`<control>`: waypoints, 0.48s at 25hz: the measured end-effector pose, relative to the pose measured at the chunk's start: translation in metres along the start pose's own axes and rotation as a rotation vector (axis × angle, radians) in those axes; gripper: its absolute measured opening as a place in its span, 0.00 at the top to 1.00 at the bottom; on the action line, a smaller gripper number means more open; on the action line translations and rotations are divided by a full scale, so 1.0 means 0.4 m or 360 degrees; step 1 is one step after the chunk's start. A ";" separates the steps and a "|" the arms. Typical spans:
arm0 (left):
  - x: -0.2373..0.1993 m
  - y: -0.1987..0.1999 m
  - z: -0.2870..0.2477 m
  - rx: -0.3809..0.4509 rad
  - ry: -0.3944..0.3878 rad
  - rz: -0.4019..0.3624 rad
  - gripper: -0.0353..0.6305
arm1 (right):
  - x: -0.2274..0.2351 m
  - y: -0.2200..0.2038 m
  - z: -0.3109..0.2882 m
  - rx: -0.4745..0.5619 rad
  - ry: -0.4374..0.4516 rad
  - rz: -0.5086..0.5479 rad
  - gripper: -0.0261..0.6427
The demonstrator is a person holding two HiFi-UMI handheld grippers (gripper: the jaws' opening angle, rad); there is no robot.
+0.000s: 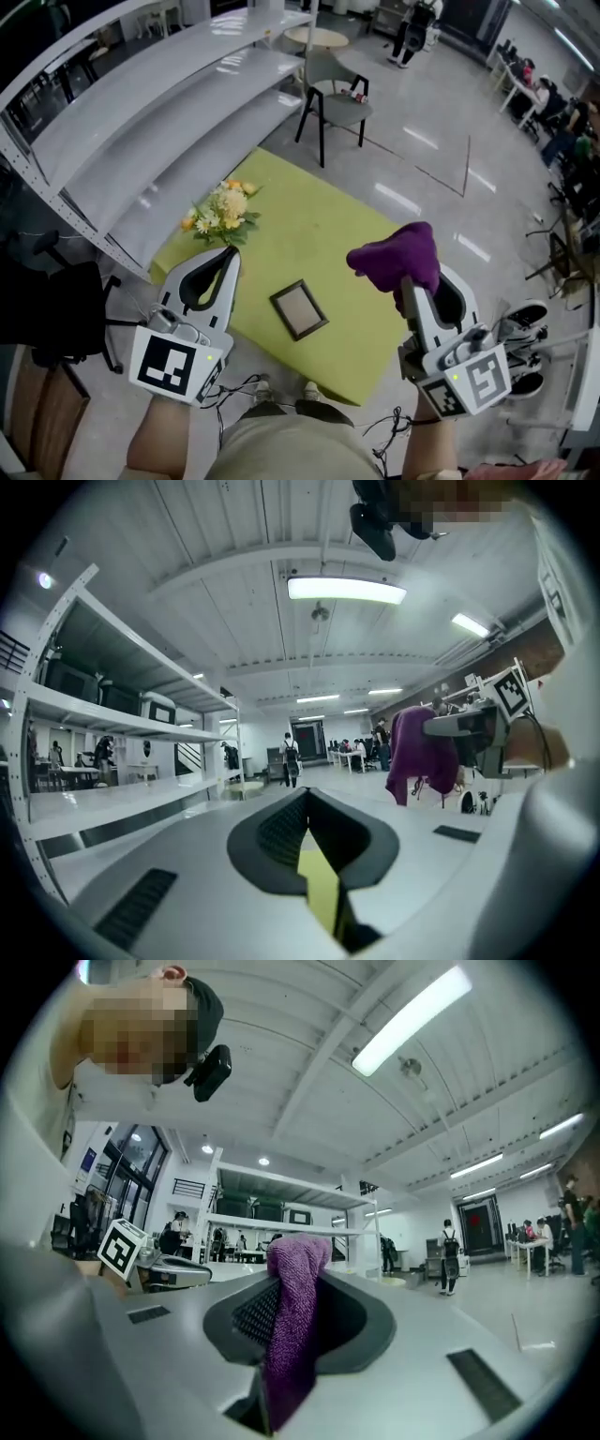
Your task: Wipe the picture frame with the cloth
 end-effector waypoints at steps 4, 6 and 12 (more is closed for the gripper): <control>-0.028 0.060 0.036 0.0044 0.0083 -0.0039 0.94 | -0.045 0.060 0.028 0.0105 0.0042 0.0009 0.85; -0.032 0.086 0.056 0.0073 0.0094 -0.0056 0.94 | -0.069 0.083 0.043 0.0149 0.0056 0.0018 0.85; -0.006 0.123 0.132 0.0135 0.0105 -0.0079 0.94 | -0.136 0.103 0.081 0.0193 0.0095 0.0062 0.85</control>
Point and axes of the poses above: the fingertips, and each gripper's own axes: z backward along the fingers, x to its right, y out of its top, the point moved 6 cm from there along z, backward along the fingers, and after that the axes turned 15 degrees about -z, right-handed, at the moved point
